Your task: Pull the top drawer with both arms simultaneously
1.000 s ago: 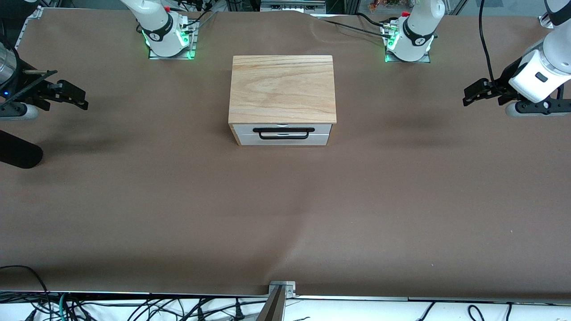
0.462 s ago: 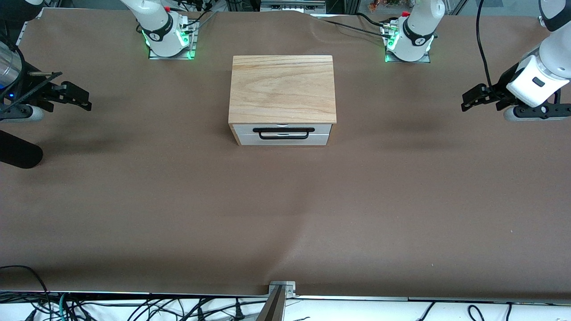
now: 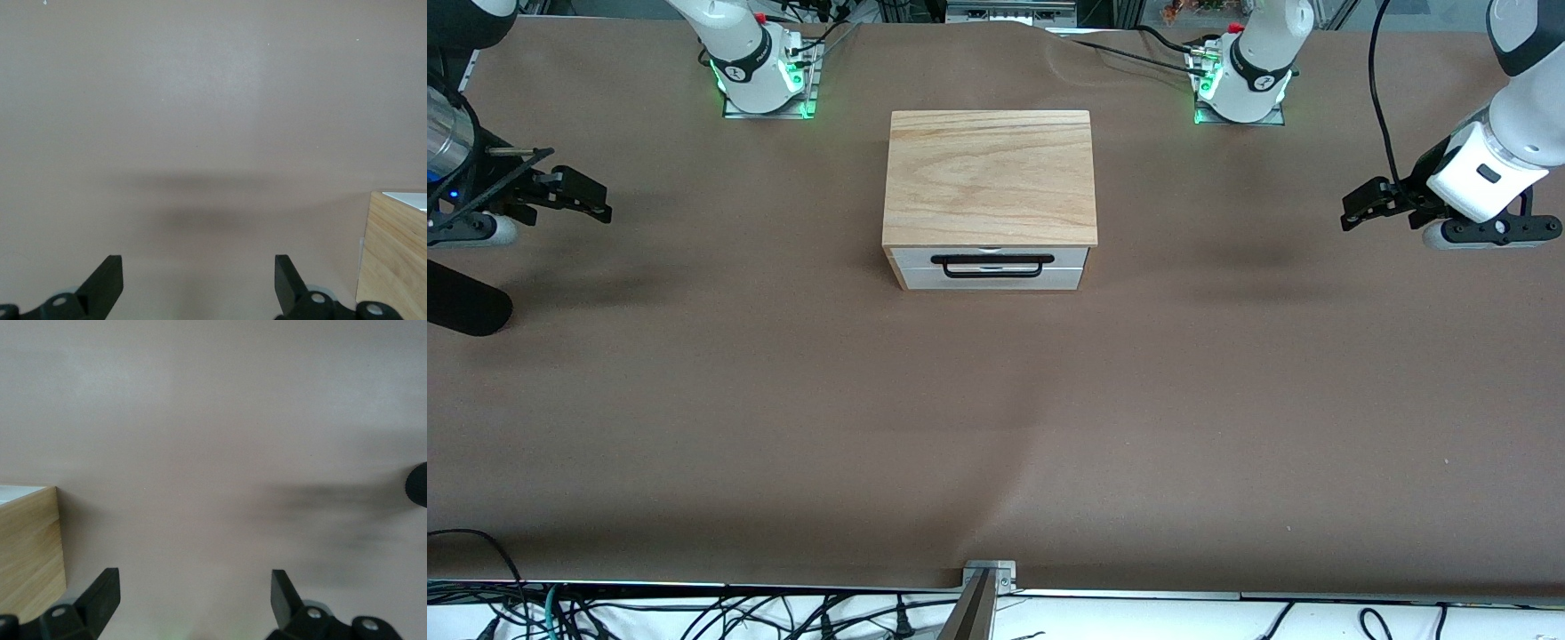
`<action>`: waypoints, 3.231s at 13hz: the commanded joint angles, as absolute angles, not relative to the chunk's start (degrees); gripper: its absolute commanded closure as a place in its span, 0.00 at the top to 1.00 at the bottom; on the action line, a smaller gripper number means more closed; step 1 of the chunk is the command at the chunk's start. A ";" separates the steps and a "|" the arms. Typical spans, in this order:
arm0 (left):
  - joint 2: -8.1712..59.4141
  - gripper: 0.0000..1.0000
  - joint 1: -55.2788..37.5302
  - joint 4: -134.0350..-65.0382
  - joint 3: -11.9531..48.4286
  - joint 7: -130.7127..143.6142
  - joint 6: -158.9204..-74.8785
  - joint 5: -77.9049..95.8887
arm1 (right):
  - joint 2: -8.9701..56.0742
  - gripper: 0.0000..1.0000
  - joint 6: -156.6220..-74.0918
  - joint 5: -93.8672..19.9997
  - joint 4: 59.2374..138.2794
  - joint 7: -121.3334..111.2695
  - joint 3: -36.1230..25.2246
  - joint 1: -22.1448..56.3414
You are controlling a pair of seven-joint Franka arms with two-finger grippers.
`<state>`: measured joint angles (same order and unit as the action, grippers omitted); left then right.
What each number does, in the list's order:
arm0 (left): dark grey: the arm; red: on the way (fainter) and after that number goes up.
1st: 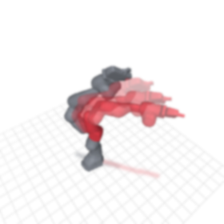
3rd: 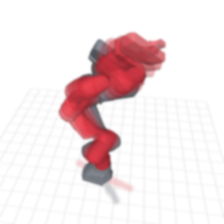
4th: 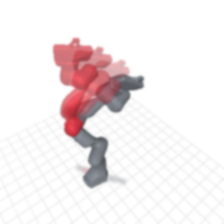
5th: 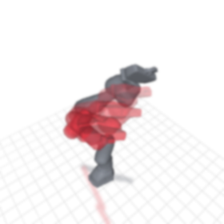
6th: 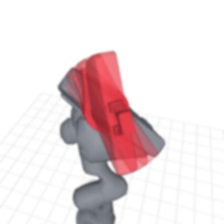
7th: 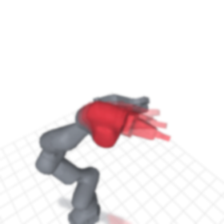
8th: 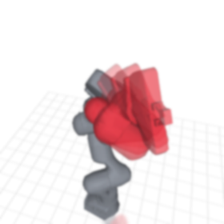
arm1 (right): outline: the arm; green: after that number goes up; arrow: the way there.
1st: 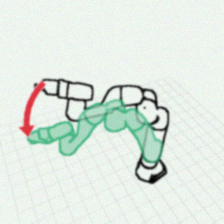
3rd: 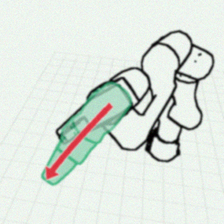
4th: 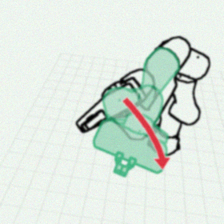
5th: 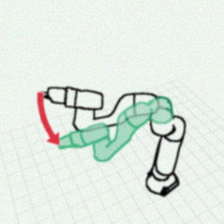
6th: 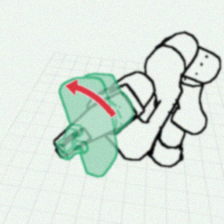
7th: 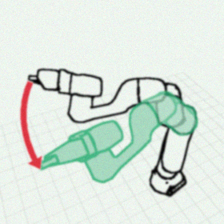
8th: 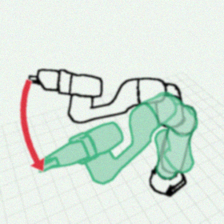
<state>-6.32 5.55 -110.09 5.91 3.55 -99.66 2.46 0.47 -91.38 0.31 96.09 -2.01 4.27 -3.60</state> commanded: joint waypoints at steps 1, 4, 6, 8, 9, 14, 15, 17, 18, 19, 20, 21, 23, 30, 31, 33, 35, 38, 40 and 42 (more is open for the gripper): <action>-6.86 1.00 6.50 -111.44 6.59 2.72 -101.33 3.69 | 1.92 1.00 -90.44 -0.62 95.53 -2.64 4.57 -3.87; -4.40 1.00 6.50 -112.67 6.68 2.29 -106.50 3.78 | 4.91 1.00 -88.60 -4.02 95.54 -3.25 4.66 -2.21; -2.65 1.00 6.42 -113.82 6.68 2.20 -110.90 7.10 | 7.19 1.00 -88.59 -9.55 95.62 -3.25 4.75 -1.93; -0.71 1.00 6.42 -114.87 6.68 2.11 -114.15 9.92 | 10.27 1.00 -88.68 -19.28 95.71 -3.34 4.66 -1.85; 0.25 1.00 6.33 -115.57 6.77 2.02 -116.17 11.24 | 12.02 1.00 -88.68 -24.38 95.80 -3.34 4.66 -1.85; 8.51 1.00 4.40 -115.75 9.48 -0.51 -124.25 26.23 | 21.25 1.00 -91.39 -45.40 95.98 -6.31 4.75 2.18; 10.35 1.00 4.13 -115.75 9.75 -4.53 -127.15 31.15 | 22.57 1.00 -93.84 -48.48 96.50 -9.81 4.75 3.94; 14.04 1.00 2.99 -115.66 9.84 -16.46 -128.41 45.62 | 23.64 1.00 -101.82 -54.46 99.30 -17.01 4.75 7.54; 16.06 1.00 2.99 -115.66 9.84 -24.96 -128.23 53.36 | 23.64 1.00 -106.04 -57.62 101.40 -22.45 4.75 9.47; 17.56 1.00 2.99 -115.58 9.84 -33.05 -127.97 59.44 | 23.99 1.00 -108.87 -62.27 103.86 -28.16 4.75 10.19; 18.36 1.00 2.90 -115.66 9.84 -39.22 -127.53 63.94 | 24.95 1.00 -109.07 -68.58 105.54 -35.35 4.75 10.46; 19.15 1.00 2.90 -115.49 9.84 -43.99 -125.62 66.59 | 26.09 0.99 -108.81 -75.08 107.47 -43.08 4.75 10.55; 21.52 1.00 2.99 -115.14 9.76 -54.00 -120.52 74.83 | 28.73 0.99 -108.63 -85.12 110.99 -58.11 4.83 11.42; 31.54 1.00 0.88 -114.35 9.76 -72.60 -106.29 91.47 | 34.54 0.74 -101.80 -100.27 115.57 -66.20 6.33 13.36; 32.34 1.00 0.70 -114.35 9.76 -72.60 -105.56 93.06 | 34.71 0.66 -101.17 -100.37 115.84 -64.62 6.50 13.45; 34.62 1.00 -1.05 -114.35 9.76 -72.33 -105.47 96.31 | 34.98 0.63 -101.25 -100.37 115.84 -64.16 6.68 13.53; 35.86 0.96 -3.16 -114.69 9.76 -70.68 -105.47 99.66 | 35.68 0.54 -101.25 -100.46 115.84 -64.16 6.68 14.06; 36.03 0.94 -5.35 -115.05 9.84 -66.89 -105.82 100.80 | 36.38 0.43 -101.51 -100.89 115.49 -64.07 6.68 14.41; 36.39 0.92 -6.76 -115.05 9.93 -65.06 -106.00 102.39 | 37.00 0.37 -101.51 -101.25 115.14 -64.07 6.68 14.41; 36.12 0.82 -7.73 -115.22 10.54 -62.15 -106.08 102.57 | 37.00 0.26 -101.43 -101.60 115.22 -64.07 6.68 14.41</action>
